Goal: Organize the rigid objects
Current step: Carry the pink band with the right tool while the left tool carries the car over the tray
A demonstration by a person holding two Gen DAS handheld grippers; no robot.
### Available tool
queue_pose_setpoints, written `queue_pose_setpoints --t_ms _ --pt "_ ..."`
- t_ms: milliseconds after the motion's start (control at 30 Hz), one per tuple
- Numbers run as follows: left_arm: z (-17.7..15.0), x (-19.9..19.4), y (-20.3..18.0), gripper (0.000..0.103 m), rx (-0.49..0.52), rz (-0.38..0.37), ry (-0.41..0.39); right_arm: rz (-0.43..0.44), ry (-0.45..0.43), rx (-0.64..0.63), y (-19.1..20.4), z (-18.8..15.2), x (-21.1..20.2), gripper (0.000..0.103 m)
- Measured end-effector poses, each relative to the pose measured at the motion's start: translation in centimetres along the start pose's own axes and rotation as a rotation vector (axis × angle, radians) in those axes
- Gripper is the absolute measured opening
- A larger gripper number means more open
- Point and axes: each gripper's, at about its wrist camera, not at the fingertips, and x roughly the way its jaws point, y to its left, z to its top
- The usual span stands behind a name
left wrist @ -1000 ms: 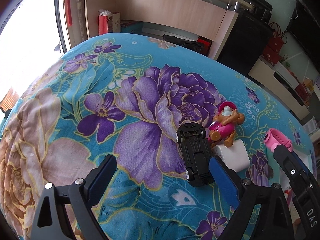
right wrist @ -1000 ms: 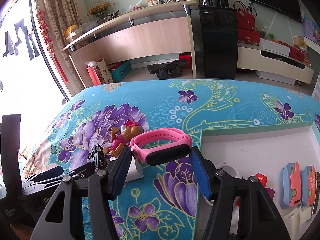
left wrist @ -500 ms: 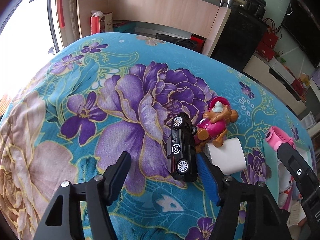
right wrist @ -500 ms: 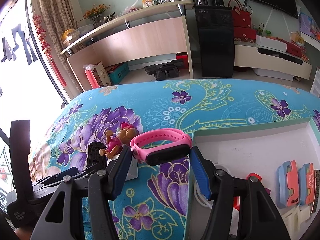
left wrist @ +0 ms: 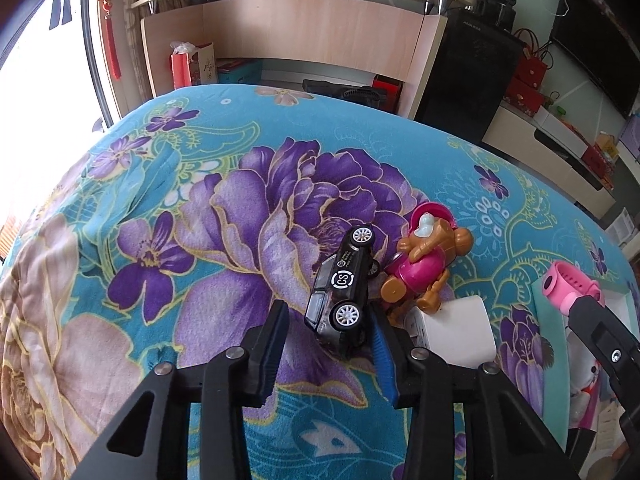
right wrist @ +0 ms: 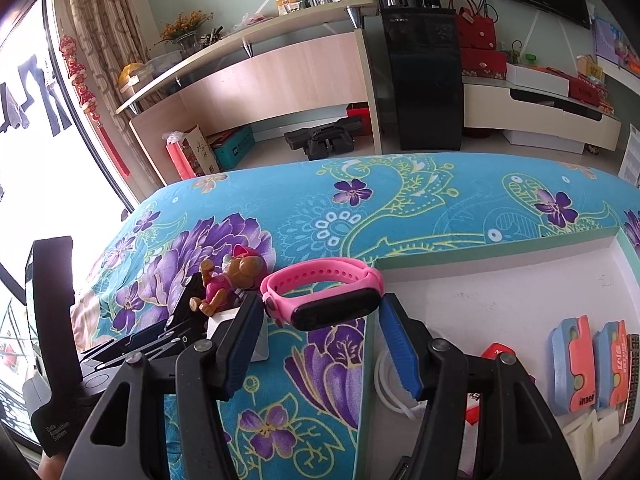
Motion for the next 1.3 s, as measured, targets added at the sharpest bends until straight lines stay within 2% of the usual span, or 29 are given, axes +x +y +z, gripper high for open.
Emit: queue_pose_setpoints --t_ms 233,267,333,567,933,1100,1300 --pt "0.4 0.0 -0.2 0.042 0.012 0.006 -0.019 -0.002 0.004 0.008 -0.3 0.0 0.1 0.062" --pt "0.4 -0.1 -0.2 0.033 0.011 0.0 -0.023 -0.003 0.005 0.008 -0.3 0.0 0.1 0.062" --pt "0.5 -0.3 -0.2 0.032 0.008 -0.003 -0.029 -0.003 0.005 0.009 -0.4 0.0 0.1 0.062" --pt "0.5 -1.9 -0.2 0.031 0.003 0.002 -0.071 -0.002 0.003 0.01 -0.4 0.0 0.0 0.062" --pt "1.1 -6.8 -1.2 0.031 0.027 0.017 -0.192 -0.018 -0.023 0.028 -1.7 0.1 -1.9 0.062" --pt "1.1 -8.7 -3.3 0.031 0.075 -0.009 -0.235 -0.054 -0.04 0.055 -3.6 0.0 -3.5 0.062" --pt "0.4 -9.2 -7.3 0.031 0.161 -0.055 -0.232 -0.157 -0.055 0.109 -7.7 -0.2 -5.4 0.062"
